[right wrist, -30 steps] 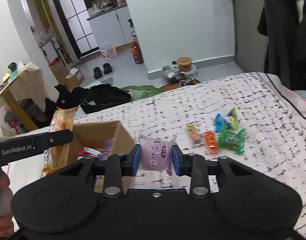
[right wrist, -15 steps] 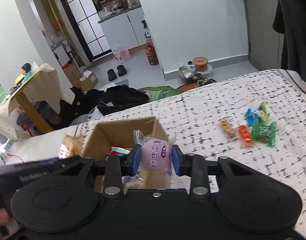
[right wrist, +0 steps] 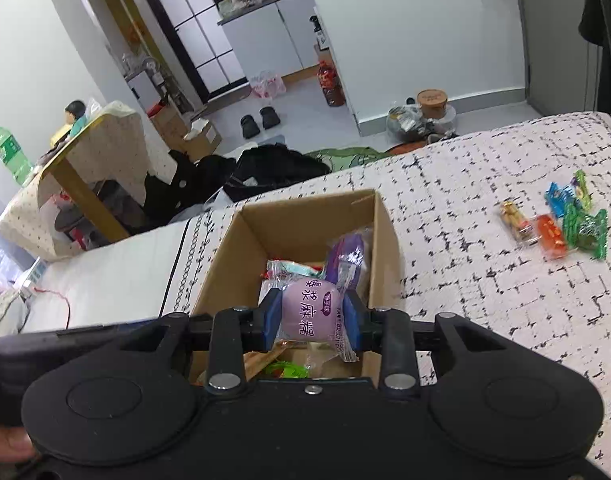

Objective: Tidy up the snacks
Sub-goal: 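Carry both snacks over the cardboard box and release them inside, then move both grippers back from the box toward the last snacks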

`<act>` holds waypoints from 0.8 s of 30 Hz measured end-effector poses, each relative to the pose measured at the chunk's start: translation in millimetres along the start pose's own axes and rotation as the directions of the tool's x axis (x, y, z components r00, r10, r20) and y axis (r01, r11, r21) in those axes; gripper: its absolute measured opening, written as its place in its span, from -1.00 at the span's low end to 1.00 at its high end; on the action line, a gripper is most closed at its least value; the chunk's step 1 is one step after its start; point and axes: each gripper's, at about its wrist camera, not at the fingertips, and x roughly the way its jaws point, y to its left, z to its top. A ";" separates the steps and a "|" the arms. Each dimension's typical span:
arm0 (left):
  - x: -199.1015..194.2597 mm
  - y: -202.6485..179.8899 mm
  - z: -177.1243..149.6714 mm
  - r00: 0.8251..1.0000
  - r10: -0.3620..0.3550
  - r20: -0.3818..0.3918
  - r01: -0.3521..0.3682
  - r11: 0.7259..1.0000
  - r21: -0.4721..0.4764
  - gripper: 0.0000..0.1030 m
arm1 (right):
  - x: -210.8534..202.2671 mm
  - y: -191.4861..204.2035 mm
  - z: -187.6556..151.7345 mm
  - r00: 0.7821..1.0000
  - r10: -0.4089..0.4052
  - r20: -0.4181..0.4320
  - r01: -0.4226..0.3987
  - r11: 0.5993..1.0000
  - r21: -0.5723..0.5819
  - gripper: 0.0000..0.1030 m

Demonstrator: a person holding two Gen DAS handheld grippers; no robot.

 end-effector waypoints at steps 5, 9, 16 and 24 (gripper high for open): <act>-1.3 -2.7 0.6 1.000 0.006 -0.006 -0.006 1.000 0.008 -0.19 | 2.8 -3.3 -3.3 0.999 0.029 -0.042 -0.028 0.999 0.015 -0.02; -0.2 -5.6 1.6 1.000 0.022 -0.011 -0.022 1.000 0.010 -0.04 | -6.2 -11.5 -1.5 1.000 0.016 -0.017 -0.016 1.000 0.015 0.29; -1.7 -10.5 5.9 0.999 0.036 0.002 -0.036 0.999 0.004 0.23 | -17.6 -40.7 3.9 1.000 -0.018 -0.011 0.018 0.999 0.030 0.39; 0.3 -23.9 11.1 0.999 0.043 0.021 -0.043 0.999 0.024 0.50 | -27.9 -64.4 0.6 0.998 -0.057 -0.006 0.058 0.998 0.039 0.54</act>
